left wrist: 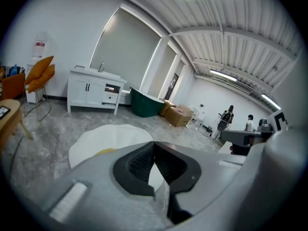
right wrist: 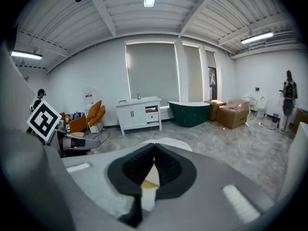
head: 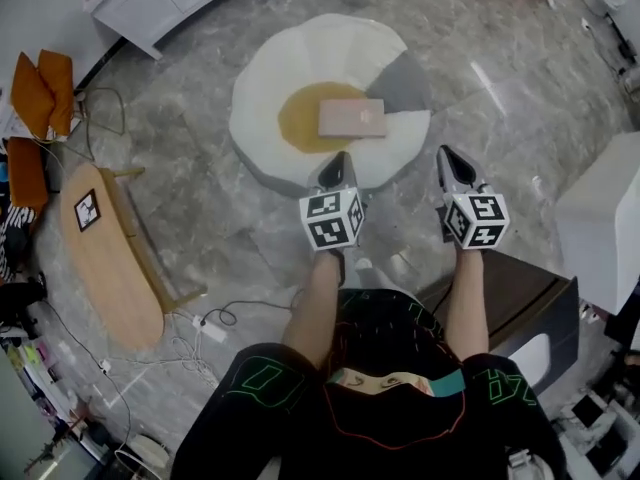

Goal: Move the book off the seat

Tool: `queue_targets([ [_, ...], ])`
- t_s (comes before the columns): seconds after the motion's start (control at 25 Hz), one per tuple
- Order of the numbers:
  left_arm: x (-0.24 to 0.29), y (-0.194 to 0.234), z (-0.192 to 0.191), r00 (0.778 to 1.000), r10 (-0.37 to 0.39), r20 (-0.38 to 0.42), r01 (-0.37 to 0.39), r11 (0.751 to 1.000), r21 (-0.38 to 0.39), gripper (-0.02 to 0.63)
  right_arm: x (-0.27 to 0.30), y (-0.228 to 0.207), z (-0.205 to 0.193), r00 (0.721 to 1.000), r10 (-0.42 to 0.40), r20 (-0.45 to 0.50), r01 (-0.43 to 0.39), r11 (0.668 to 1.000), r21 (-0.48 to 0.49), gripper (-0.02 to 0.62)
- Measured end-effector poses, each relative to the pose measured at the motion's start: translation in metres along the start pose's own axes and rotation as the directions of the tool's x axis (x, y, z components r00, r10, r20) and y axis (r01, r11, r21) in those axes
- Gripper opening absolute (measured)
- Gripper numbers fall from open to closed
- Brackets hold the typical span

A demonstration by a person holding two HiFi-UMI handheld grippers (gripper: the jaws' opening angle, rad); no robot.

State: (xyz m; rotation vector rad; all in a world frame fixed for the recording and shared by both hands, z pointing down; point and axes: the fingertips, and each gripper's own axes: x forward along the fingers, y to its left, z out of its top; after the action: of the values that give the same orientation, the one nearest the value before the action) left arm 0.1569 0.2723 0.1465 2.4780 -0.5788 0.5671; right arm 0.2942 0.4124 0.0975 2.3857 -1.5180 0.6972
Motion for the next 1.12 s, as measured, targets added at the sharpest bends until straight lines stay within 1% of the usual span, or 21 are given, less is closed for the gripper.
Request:
queue_targets([
  [0.16, 0.053, 0.059, 0.009, 0.999, 0.039, -0.029, -0.041, 0.997, -0.064, 0.011, 0.082, 0.017, -0.005, 0.997, 0.042, -0.063, -0.043, 0.999, -0.002, 0.003],
  [0.28, 0.084, 0.091, 0.011, 0.997, 0.057, -0.057, -0.064, 0.990, -0.129, 0.011, 0.134, 0.028, 0.001, 0.990, 0.075, -0.119, -0.077, 0.997, -0.016, 0.003],
  [0.36, 0.099, 0.103, 0.004, 0.995, 0.059, -0.084, -0.073, 0.982, -0.172, 0.011, 0.158, 0.035, 0.005, 0.983, 0.096, -0.154, -0.102, 0.994, -0.034, 0.003],
  [0.48, 0.122, 0.117, -0.003, 0.991, 0.048, -0.122, -0.073, 0.975, -0.211, 0.011, 0.192, 0.042, 0.013, 0.975, 0.119, -0.187, -0.133, 0.989, -0.063, 0.003],
  [0.68, 0.151, 0.123, -0.015, 0.987, 0.049, -0.156, -0.094, 0.951, -0.294, 0.011, 0.230, 0.033, 0.016, 0.952, 0.155, -0.265, -0.188, 0.976, -0.105, 0.003],
  [0.84, 0.179, 0.132, -0.023, 0.983, 0.077, -0.166, -0.131, 0.931, -0.340, 0.011, 0.266, 0.020, 0.004, 0.923, 0.194, -0.332, -0.249, 0.960, -0.132, 0.003],
  [0.96, 0.202, 0.138, -0.037, 0.979, 0.117, -0.170, -0.173, 0.912, -0.372, 0.011, 0.296, 0.012, -0.015, 0.894, 0.244, -0.376, -0.315, 0.939, -0.138, 0.003],
  [1.04, 0.218, 0.143, -0.052, 0.973, 0.154, -0.175, -0.211, 0.898, -0.387, 0.011, 0.319, 0.008, -0.034, 0.867, 0.288, -0.407, -0.370, 0.919, -0.138, 0.003],
  [1.08, 0.225, 0.143, -0.063, 0.968, 0.173, -0.184, -0.234, 0.887, -0.398, 0.011, 0.327, 0.005, -0.048, 0.849, 0.307, -0.430, -0.399, 0.907, -0.139, 0.003],
  [1.12, 0.232, 0.141, -0.079, 0.961, 0.191, -0.200, -0.260, 0.871, -0.416, 0.011, 0.334, 0.000, -0.064, 0.825, 0.325, -0.462, -0.429, 0.892, -0.140, 0.003],
])
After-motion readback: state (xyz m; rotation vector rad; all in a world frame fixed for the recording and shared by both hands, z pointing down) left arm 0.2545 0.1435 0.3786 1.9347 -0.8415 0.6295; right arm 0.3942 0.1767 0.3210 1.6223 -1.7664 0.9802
